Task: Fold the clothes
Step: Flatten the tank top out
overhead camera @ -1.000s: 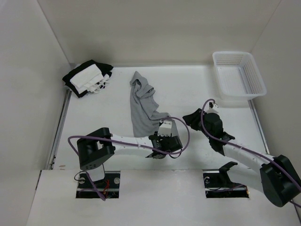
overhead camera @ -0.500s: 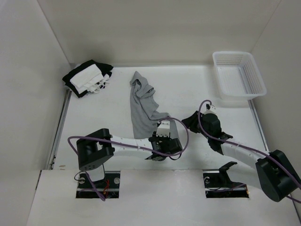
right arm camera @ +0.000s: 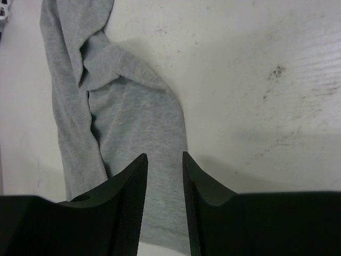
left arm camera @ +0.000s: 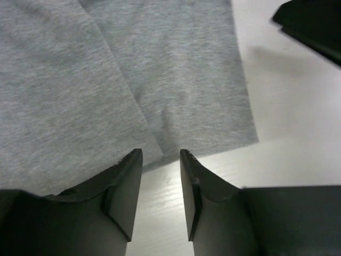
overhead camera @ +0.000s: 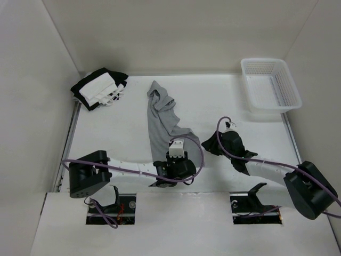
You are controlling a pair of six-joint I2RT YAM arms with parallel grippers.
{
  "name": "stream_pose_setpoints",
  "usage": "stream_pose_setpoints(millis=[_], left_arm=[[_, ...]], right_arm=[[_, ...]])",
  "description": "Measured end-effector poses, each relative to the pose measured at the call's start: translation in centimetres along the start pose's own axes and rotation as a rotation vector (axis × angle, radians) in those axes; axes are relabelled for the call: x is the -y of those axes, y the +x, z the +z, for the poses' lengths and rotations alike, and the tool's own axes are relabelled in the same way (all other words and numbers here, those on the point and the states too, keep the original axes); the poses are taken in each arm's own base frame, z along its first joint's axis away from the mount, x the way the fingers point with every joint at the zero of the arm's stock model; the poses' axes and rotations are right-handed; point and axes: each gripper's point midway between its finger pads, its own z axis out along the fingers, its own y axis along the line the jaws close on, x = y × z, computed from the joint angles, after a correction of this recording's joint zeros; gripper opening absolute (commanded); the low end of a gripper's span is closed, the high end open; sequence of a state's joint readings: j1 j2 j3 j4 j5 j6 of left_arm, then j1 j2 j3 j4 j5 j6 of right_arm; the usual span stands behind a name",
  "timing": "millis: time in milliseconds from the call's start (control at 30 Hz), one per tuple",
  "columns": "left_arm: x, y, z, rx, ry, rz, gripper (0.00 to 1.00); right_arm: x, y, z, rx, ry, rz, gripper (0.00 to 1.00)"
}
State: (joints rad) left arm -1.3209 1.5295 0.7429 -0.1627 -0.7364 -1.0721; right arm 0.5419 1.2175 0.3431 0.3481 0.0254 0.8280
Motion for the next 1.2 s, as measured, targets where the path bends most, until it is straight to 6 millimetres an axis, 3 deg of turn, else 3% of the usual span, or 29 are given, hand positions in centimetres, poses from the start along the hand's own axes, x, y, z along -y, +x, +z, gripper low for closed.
stream_pose_setpoints(millis=[133, 367, 700, 1200], left_arm=[[0.5, -0.8, -0.7, 0.031, 0.06, -0.052, 0.39], [0.5, -1.3, -0.2, 0.036, 0.065, -0.078, 0.31], [-0.7, 0.6, 1.8, -0.028, -0.036, 0.003, 0.28], [-1.2, 1.3, 2.0, -0.057, -0.056, 0.018, 0.09]], right_arm=[[-1.5, 2.9, -0.8, -0.062, -0.038, -0.054, 0.36], [-1.1, 6.9, -2.5, -0.158, 0.006, -0.111, 0.36], [0.0, 6.0, -2.8, -0.11, 0.062, -0.102, 0.37], [-1.1, 5.1, -3.3, -0.076, 0.021, -0.091, 0.39]])
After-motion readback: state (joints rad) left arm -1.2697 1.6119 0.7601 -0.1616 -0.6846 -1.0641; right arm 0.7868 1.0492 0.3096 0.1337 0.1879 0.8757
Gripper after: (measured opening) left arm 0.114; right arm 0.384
